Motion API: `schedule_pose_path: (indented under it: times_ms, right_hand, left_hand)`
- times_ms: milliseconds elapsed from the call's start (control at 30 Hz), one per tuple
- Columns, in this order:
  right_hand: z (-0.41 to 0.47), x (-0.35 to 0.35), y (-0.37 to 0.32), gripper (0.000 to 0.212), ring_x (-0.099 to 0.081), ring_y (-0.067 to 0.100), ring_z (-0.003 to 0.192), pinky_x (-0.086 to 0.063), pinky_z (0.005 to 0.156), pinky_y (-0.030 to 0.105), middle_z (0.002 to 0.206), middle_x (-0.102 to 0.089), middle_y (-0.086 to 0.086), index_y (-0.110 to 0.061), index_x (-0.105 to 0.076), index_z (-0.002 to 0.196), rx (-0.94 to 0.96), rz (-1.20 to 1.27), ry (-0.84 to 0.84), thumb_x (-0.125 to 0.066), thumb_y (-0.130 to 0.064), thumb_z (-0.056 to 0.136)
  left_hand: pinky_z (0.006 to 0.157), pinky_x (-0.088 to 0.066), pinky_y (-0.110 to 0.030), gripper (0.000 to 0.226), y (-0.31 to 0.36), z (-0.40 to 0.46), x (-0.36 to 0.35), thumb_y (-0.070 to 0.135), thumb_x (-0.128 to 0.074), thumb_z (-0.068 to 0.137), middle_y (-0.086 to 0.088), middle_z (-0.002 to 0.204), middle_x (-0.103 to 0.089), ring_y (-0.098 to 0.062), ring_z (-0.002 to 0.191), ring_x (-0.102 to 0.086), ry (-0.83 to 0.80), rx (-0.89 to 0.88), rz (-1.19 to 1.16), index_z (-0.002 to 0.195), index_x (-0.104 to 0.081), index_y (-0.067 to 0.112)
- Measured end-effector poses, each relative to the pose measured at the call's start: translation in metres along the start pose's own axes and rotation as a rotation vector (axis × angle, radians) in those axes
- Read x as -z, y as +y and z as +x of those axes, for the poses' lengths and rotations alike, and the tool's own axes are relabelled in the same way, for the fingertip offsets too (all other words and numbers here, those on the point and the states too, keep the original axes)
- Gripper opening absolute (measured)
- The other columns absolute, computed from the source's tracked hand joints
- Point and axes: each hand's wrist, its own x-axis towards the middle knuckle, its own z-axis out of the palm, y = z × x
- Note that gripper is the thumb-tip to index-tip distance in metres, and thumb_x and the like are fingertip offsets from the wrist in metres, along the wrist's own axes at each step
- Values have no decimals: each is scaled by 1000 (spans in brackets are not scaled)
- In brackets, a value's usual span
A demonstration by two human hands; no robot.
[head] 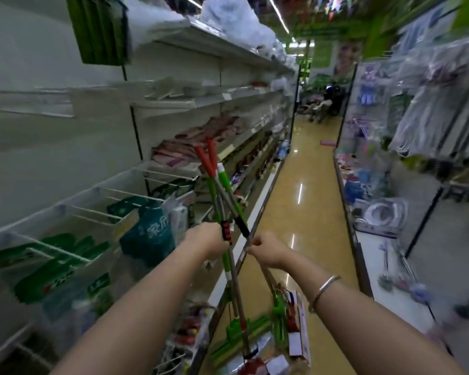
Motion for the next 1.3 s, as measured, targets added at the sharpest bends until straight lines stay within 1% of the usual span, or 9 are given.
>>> schedule_pose_path:
  times_ms: [100,267,433,633,733,800,900,1100,1300]
  right_hand:
    - [52,23,13,19,-49,17,64,-37,53,26,76,-52,8,-3,-63,91,-34,-36,-5,-49,-15,90]
    - [133,42,42,17,-46,10,64,-37,53,22,87,-55,5,-8,-61,100,-74,-46,-38,-51,-19,91]
    - [218,53,68,21,-49,18,75,-34,52,23,97,-62,17,-5,-61,102,-90,-47,-116,-49,-17,91]
    - [318,44,109,8,-51,23,78,-33,51,24,87,-54,10,-11,-51,85,-36,-73,-235,-47,-15,90]
    - [366,32,128,18,-50,23,78,-30,47,23,79,-50,4,-17,-44,73,-24,-68,-239,-48,-16,90]
    - [391,24,134,5,-52,25,80,-33,51,26,83,-54,6,-17,-51,87,-15,-68,-256,-48,-16,91]
    - [424,7,142,33,-61,32,97,-45,69,31,109,-62,16,-7,-49,123,-23,-71,-279,-51,-17,91]
    - [465,-31,152,29,-61,32,103,-48,77,33,112,-62,16,-9,-48,117,-41,-72,-317,-55,-17,90]
    - [478,-47,156,31,-61,31,102,-49,78,38,113,-60,10,-14,-44,116,-25,-34,-244,-56,-25,89]
  left_hand:
    - [68,-45,-32,17,8,65,-3,29,-45,92,-6,91,-60,-25,85,-59,-20,-4,-8,87,-54,15]
    - [60,-43,-28,16,12,158,-21,29,-48,92,-1,80,-55,-19,76,-56,-76,18,-107,85,-54,15]
    - [57,-42,-28,18,26,241,-52,31,-50,90,-2,81,-59,-19,73,-57,-73,98,-180,86,-56,15]
    - [67,-48,-33,27,45,326,-91,38,-48,91,-10,99,-64,-29,89,-63,-80,264,-371,92,-55,12]
    - [67,-44,-32,34,44,365,-112,38,-45,93,-14,103,-64,-31,93,-62,-72,366,-369,100,-56,8]
    - [66,-41,-32,35,43,385,-124,38,-43,96,-13,99,-63,-31,91,-60,-64,433,-354,104,-56,6]
    - [63,-37,-30,39,41,410,-142,41,-44,95,-12,91,-59,-29,80,-54,-66,541,-459,107,-54,6]
    - [74,-35,-28,37,42,445,-165,33,-46,96,-16,118,-60,-33,110,-56,32,664,-773,119,-40,4]
    - [69,-39,-29,27,42,448,-183,31,-50,95,-10,109,-65,-29,100,-61,224,633,-835,112,-42,11]
